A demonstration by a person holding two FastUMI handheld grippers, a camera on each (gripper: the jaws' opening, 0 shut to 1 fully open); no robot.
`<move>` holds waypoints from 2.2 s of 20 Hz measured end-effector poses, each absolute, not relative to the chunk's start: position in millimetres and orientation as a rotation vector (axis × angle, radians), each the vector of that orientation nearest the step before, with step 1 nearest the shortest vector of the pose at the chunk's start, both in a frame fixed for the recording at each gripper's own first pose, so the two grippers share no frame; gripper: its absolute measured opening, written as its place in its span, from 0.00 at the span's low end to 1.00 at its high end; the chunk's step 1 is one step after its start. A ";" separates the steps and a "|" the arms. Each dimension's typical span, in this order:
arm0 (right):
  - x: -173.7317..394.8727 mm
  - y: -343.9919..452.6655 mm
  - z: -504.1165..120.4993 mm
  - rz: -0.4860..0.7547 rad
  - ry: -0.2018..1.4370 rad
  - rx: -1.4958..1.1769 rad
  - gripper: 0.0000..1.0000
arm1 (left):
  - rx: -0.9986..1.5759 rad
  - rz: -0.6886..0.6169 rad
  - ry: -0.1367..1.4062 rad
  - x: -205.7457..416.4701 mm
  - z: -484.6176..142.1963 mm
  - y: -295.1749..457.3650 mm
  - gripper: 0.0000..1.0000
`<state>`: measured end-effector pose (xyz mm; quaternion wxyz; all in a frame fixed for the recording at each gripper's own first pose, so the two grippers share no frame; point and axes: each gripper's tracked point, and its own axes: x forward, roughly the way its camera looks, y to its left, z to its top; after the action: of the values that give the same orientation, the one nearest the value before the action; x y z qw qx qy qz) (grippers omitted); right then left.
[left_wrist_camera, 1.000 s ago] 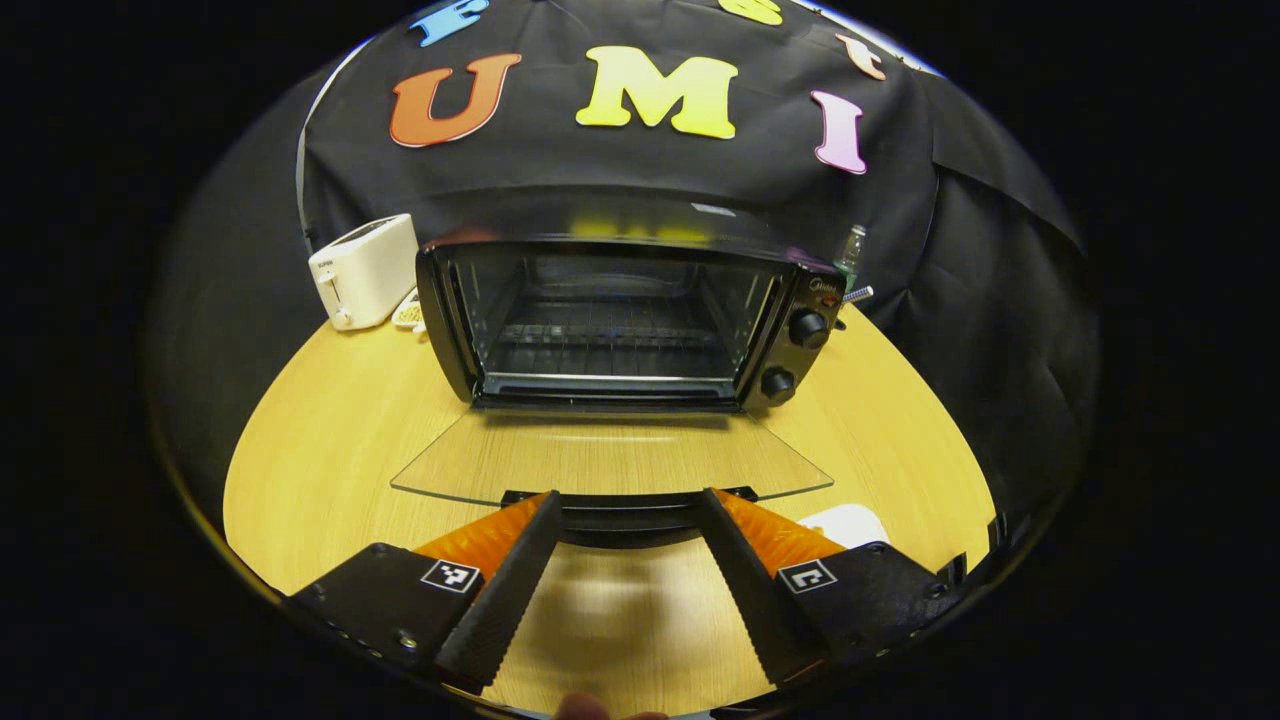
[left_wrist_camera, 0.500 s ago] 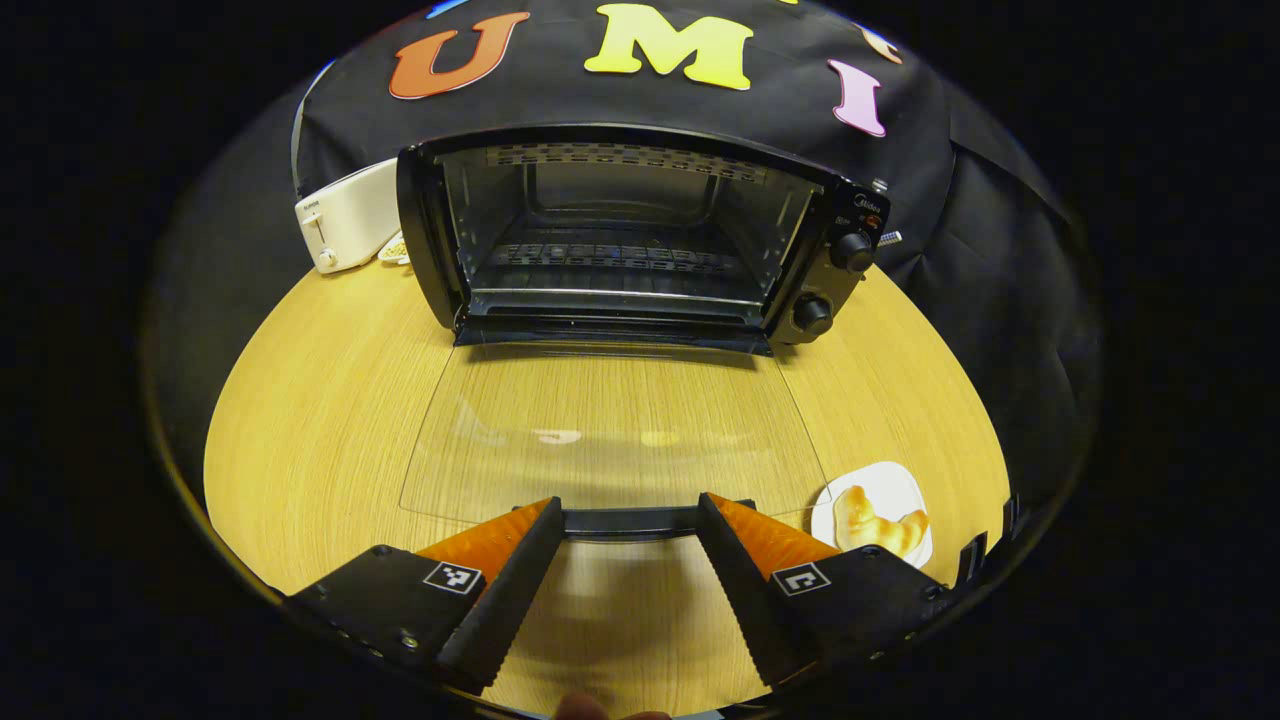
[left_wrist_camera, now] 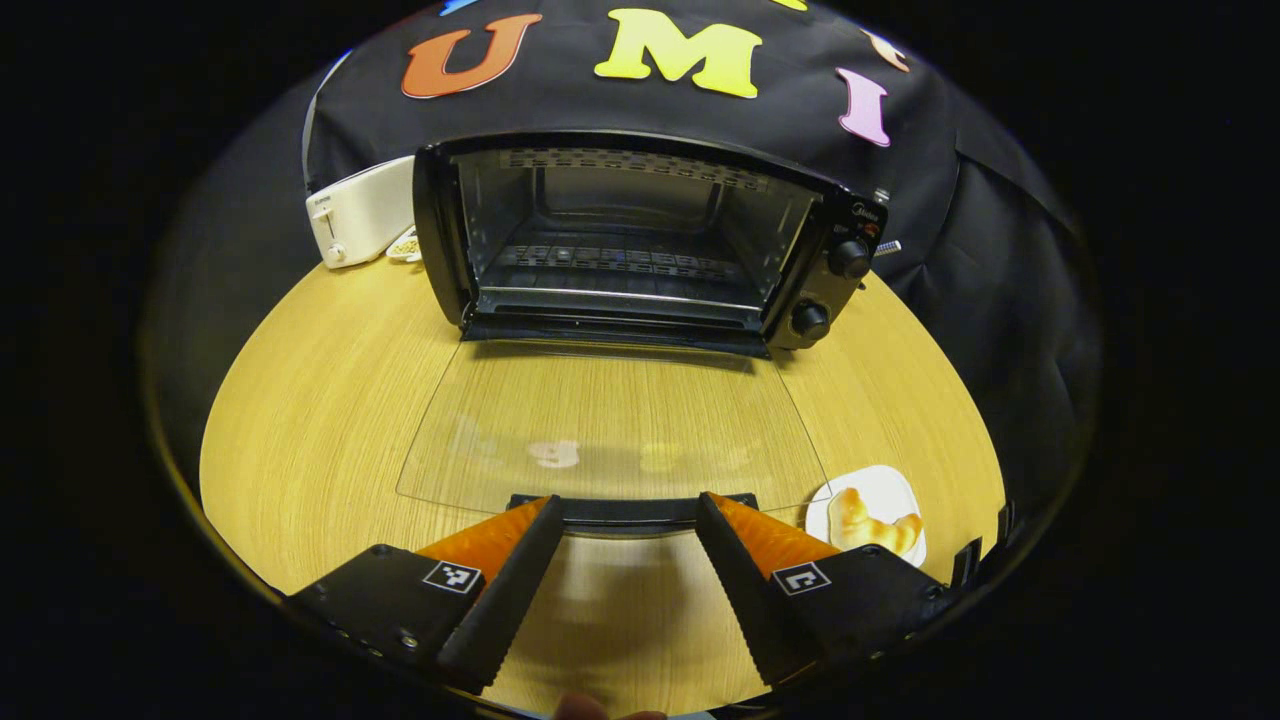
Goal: Open the electric oven with the left hand, put the food in, and close the electric oven.
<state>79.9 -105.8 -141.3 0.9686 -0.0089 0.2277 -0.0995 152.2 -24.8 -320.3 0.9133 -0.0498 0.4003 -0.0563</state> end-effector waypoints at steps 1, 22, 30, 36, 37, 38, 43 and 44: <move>81.2 -102.5 -144.9 -0.180 0.471 -0.015 0.99 | -0.108 -0.112 0.813 152.0 -315.0 -22.9 0.90; 122.9 -38.8 -337.8 0.355 0.854 -0.173 0.99 | -0.115 0.075 0.525 107.1 -154.6 40.4 0.94; 131.7 -38.8 -380.6 0.460 0.937 -0.251 0.87 | -0.161 0.174 0.567 113.6 -150.6 40.5 0.94; 139.1 -41.7 -389.5 0.513 0.911 -0.360 0.67 | -0.206 0.194 0.589 112.8 -153.5 29.0 0.94; 139.7 -41.2 -390.1 0.516 0.906 -0.372 0.62 | -0.210 0.188 0.591 113.4 -153.6 27.8 0.94; 139.8 -41.0 -390.5 0.509 0.903 -0.375 0.58 | -0.209 0.179 0.590 114.1 -152.2 27.7 0.94; 143.0 -42.8 -384.3 0.425 0.899 -0.313 0.20 | -0.172 0.140 0.566 110.7 -141.1 42.1 0.94; 141.7 -43.1 -382.0 0.402 0.907 -0.281 0.16 | -0.169 0.136 0.566 107.3 -140.9 47.3 0.94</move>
<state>141.7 -43.1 -382.0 0.8701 -0.1341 0.4336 0.1922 107.3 47.3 -140.9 0.9545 -0.0832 0.2785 0.0669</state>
